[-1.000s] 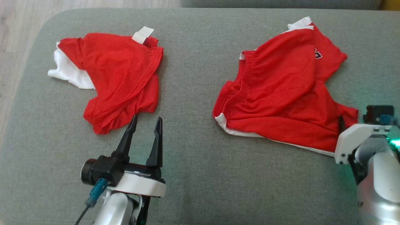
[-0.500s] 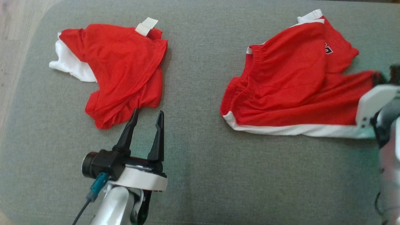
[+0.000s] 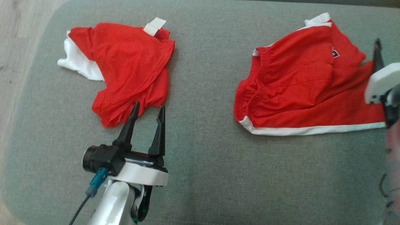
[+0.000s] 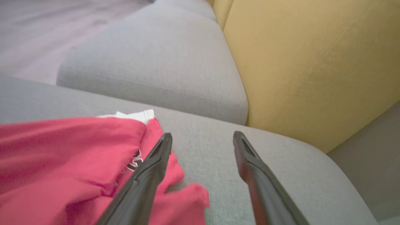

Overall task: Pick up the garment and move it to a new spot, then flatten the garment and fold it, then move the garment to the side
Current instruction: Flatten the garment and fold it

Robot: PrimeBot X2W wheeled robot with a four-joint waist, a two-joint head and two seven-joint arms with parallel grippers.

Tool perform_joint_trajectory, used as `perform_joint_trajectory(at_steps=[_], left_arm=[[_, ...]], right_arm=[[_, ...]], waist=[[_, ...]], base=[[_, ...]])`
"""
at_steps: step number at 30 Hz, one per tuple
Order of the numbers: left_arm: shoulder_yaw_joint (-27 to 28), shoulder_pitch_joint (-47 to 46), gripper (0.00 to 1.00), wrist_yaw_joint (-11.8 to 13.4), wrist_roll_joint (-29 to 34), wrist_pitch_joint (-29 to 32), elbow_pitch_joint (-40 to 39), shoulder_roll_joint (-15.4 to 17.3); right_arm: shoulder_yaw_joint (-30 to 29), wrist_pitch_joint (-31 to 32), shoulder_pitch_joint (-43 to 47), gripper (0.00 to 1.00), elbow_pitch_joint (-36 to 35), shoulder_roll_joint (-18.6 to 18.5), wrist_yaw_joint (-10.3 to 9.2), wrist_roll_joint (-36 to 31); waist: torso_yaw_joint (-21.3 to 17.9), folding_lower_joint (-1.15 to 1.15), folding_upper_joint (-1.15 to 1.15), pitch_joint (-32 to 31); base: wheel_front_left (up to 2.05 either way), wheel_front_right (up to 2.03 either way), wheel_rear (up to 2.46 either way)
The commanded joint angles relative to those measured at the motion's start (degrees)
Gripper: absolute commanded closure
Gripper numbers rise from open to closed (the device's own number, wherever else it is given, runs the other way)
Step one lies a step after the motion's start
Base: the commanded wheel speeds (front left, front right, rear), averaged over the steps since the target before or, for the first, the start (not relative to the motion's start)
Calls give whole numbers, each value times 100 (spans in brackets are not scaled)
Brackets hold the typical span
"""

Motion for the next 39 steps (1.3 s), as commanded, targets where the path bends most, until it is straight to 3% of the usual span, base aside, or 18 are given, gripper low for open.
perform_joint_trajectory(at_steps=[1,9,16,20,30,39], left_arm=[[154,-157,0,-8,40,-54,-193,4],[163,22,0,-105,161,-54,-168,4],[192,174,0,-97,143,-54,-167,4],[176,220,0,-124,275,-54,-175,14],[-509,-230,0,-336,734,-31,77,157],[-1518,-872,0,-433,613,616,565,335]], right_arm=[[103,-125,-28,0,-217,57,37,13],[403,-1337,1069,0,-916,924,37,786],[1234,-1483,2748,0,-2248,1026,37,2073],[1549,-1488,3427,0,-2809,1028,37,2365],[1549,-1490,3376,0,-3078,1029,37,2428],[1608,-1490,3273,0,-3078,1030,37,2569]], waist=[[-49,0,0,-64],[-433,0,0,-503],[-792,0,0,-723],[-978,0,0,-740],[-1224,0,0,-487],[-1489,0,0,-144]], base=[[0,0,0],[0,0,0],[0,0,0],[0,0,0],[0,0,0],[0,0,0]])
